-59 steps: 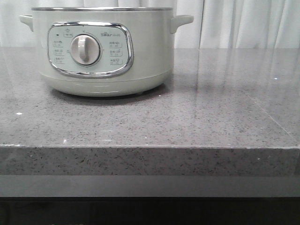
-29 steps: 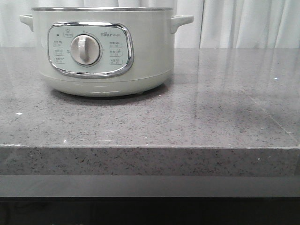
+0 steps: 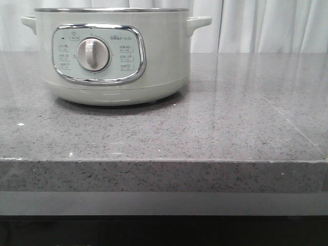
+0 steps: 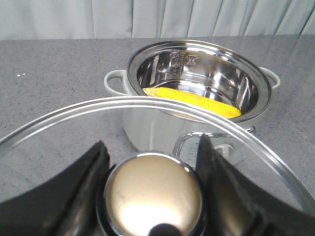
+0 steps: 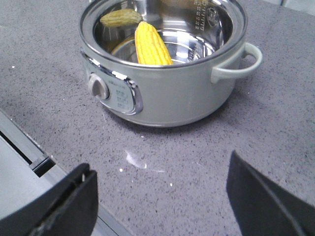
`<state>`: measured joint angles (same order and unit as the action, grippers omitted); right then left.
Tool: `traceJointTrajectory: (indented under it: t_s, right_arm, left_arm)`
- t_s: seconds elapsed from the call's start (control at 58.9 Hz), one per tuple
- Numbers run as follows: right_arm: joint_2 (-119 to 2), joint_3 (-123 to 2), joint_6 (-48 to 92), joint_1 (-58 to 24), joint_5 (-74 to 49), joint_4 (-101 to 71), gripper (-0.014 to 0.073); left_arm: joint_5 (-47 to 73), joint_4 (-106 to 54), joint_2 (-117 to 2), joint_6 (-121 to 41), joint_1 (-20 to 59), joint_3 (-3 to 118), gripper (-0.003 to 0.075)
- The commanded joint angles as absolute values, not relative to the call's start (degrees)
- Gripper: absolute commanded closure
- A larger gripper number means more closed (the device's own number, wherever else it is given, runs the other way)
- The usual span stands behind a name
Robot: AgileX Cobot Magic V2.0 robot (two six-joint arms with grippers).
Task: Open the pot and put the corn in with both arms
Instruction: 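Lower the corn into the pot, open the right gripper, withdraw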
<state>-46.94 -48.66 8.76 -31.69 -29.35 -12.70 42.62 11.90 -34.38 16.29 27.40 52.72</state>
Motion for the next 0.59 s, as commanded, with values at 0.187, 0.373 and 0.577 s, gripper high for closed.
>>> traceJointTrajectory:
  t_s: [0.187,0.373,0.577]
  right_arm:
    - [-40.7,-46.2,9.4,-31.7,-22.8,-12.7,0.0032]
    - [-40.8,-46.2,9.4,-31.7,-23.1,-12.7,0.0032]
    - [-40.8,-46.2,9.4,-31.7,-23.2,-12.7,0.0032]
  left_arm:
    - [34.5,13.0,-34.3,16.6,27.4,54.9,0.0438]
    - [34.5,13.0,-34.3,16.6,27.4,54.9,0.0438]
    - [34.5,13.0,-34.3,16.6,27.4,54.9,0.0438]
